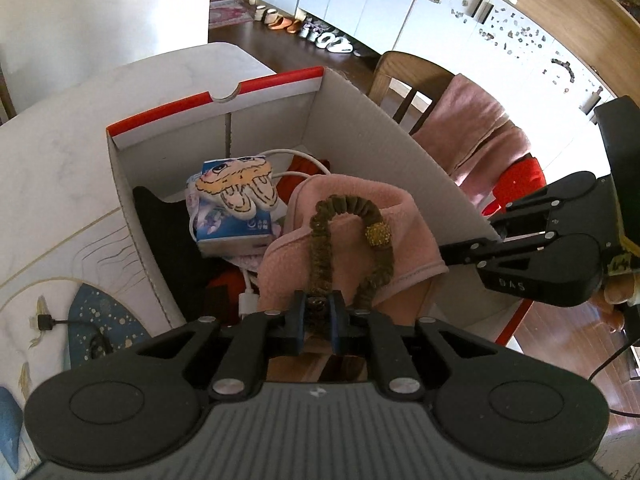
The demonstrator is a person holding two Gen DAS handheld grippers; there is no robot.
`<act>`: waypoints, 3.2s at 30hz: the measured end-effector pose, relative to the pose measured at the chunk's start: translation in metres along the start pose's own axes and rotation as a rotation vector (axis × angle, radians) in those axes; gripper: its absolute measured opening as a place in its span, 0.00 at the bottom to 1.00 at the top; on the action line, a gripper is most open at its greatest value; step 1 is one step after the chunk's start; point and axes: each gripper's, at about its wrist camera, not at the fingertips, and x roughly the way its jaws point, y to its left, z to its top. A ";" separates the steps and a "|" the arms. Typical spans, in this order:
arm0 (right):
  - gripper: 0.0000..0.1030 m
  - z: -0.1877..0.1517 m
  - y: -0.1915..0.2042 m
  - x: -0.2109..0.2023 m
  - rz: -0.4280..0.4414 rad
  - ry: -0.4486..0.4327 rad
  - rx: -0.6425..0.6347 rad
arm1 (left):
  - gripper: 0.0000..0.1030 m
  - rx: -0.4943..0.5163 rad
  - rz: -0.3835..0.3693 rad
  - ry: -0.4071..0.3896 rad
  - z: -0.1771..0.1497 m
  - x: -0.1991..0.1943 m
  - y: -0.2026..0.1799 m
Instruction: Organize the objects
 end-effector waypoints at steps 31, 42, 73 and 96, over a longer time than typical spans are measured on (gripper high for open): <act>0.04 0.002 0.003 -0.001 -0.011 0.008 -0.003 | 0.80 -0.104 0.088 -0.205 -0.012 -0.094 0.041; 0.04 0.002 0.003 -0.002 -0.015 0.007 -0.005 | 1.00 -0.195 0.211 -0.229 -0.027 -0.117 0.097; 0.05 0.006 0.005 0.003 -0.041 0.043 0.006 | 1.00 -0.269 0.288 -0.055 -0.080 0.006 0.132; 0.05 0.000 0.004 0.003 -0.029 0.031 0.006 | 0.19 -0.225 0.389 -0.025 -0.079 0.016 0.100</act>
